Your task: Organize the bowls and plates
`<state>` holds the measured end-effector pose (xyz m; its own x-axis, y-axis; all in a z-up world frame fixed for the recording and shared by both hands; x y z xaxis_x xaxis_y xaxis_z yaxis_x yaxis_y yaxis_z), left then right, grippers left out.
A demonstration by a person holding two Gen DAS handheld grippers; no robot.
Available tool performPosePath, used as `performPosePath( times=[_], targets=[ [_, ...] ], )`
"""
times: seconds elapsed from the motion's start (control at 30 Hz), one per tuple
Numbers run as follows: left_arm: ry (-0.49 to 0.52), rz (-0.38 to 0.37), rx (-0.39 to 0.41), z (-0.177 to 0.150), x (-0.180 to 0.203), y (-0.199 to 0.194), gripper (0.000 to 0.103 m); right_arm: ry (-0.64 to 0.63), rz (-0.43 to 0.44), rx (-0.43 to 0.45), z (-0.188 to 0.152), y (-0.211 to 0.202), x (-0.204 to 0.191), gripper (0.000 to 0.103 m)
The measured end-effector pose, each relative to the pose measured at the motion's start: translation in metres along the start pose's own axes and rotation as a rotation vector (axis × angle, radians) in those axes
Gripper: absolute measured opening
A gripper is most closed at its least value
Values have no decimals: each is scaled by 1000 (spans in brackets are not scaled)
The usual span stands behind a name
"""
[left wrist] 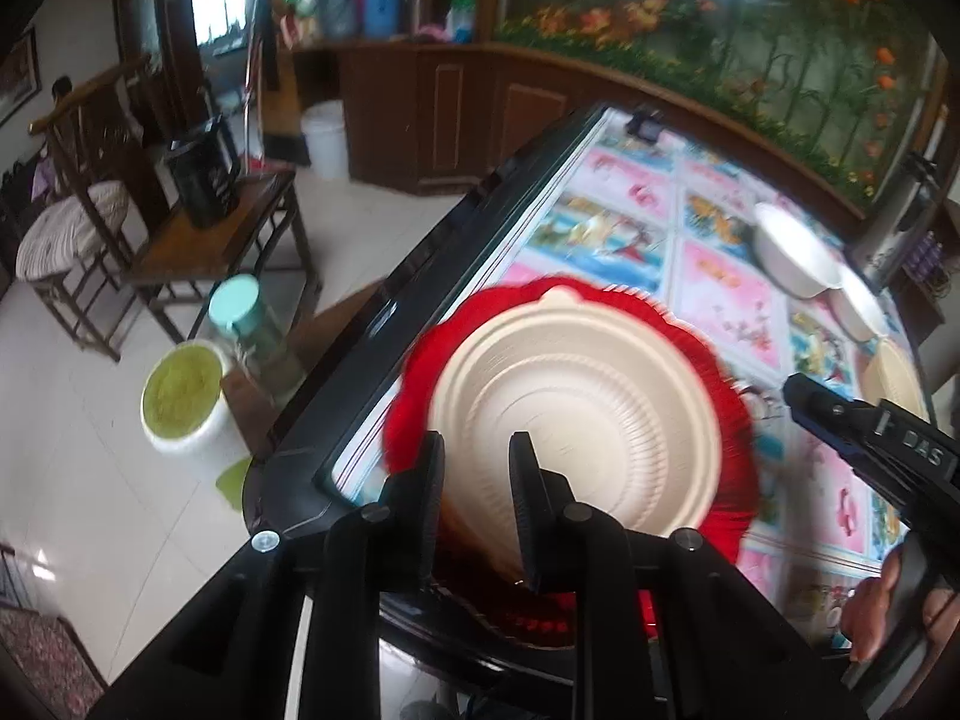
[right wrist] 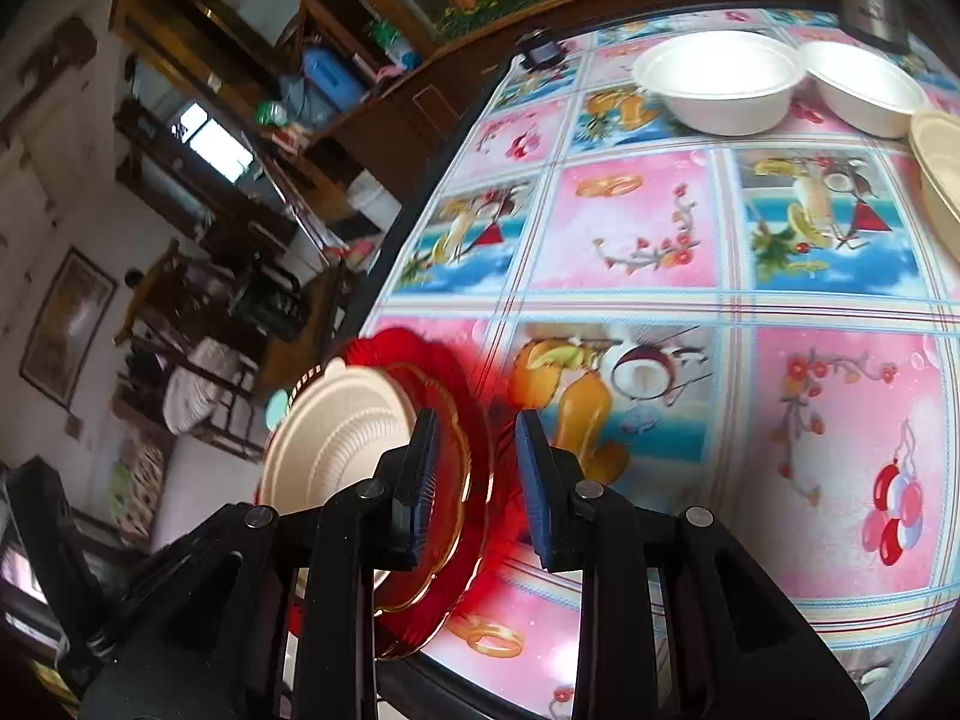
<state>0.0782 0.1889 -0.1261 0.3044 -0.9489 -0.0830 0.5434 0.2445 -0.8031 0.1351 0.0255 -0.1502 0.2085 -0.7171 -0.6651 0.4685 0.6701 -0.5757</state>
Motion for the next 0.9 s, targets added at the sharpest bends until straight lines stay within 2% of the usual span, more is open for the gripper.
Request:
performPosePath(
  times=[0.1,0.3,0.33,0.4,0.43,0.47,0.6,0.9],
  targets=[
    [54,-2,38,1,21,-10,22,8,5,29,4,-9,5,26],
    [173,-57,27,-12,76,-16,23,33,28,39,0,-19,19,26],
    [188,-64,27,-13,85,-18,27,36,35,44,0,-23,21,26],
    [203,-66,32,-14,96,-23,40,33,39,55,1,-28,24,26],
    [214,-63,39,-14,103,-26,53,28,38,66,2,-33,26,26],
    [221,-61,51,-14,106,-30,59,25,33,78,3,-39,29,26],
    [249,-54,107,-11,124,-44,61,26,18,124,9,-60,41,26],
    [294,-70,113,-14,157,-54,61,97,-11,208,19,-107,86,26]
  ],
)
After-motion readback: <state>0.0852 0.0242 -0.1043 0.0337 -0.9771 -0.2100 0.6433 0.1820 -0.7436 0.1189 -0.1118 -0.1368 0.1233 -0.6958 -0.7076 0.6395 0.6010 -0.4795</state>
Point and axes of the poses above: each gripper's, at about its wrist camera, not at the fingertips, and y roughly the way its jaws point, x to its right, z to its top, the point moved 9 cm from there along y, roughly the way its jaws point, and after that the axes turned 11 degrees about z, right-handed, at the moved point
